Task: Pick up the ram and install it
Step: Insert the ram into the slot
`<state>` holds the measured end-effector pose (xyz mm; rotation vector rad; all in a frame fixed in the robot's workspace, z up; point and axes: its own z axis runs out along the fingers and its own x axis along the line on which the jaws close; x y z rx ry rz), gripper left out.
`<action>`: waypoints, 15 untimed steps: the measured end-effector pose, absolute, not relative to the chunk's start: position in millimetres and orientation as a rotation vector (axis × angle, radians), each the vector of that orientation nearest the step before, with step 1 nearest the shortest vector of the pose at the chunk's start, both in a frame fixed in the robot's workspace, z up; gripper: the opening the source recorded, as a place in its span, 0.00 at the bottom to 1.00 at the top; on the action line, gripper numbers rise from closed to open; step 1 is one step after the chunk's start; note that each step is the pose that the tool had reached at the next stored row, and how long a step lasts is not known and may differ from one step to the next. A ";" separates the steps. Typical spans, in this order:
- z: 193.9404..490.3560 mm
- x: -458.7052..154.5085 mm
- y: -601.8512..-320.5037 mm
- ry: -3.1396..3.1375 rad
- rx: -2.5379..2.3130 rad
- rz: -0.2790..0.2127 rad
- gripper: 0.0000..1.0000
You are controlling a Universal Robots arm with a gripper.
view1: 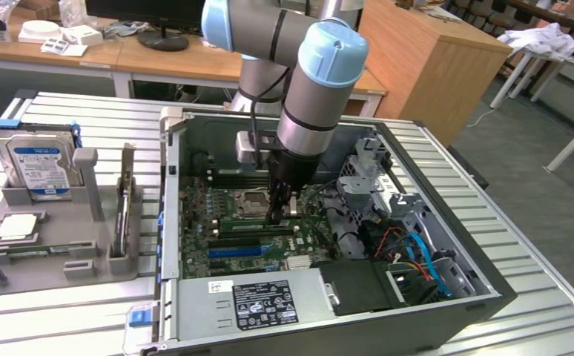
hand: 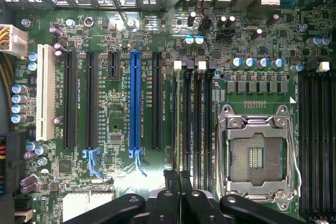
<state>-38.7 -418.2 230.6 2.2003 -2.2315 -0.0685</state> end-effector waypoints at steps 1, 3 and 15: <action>230.6 -38.7 -418.2 -2.231 2.200 -0.068 0.12; 230.5 -38.7 -418.2 -2.231 2.200 -0.068 0.12; 228.6 -38.7 -418.2 -2.232 2.200 -0.069 0.12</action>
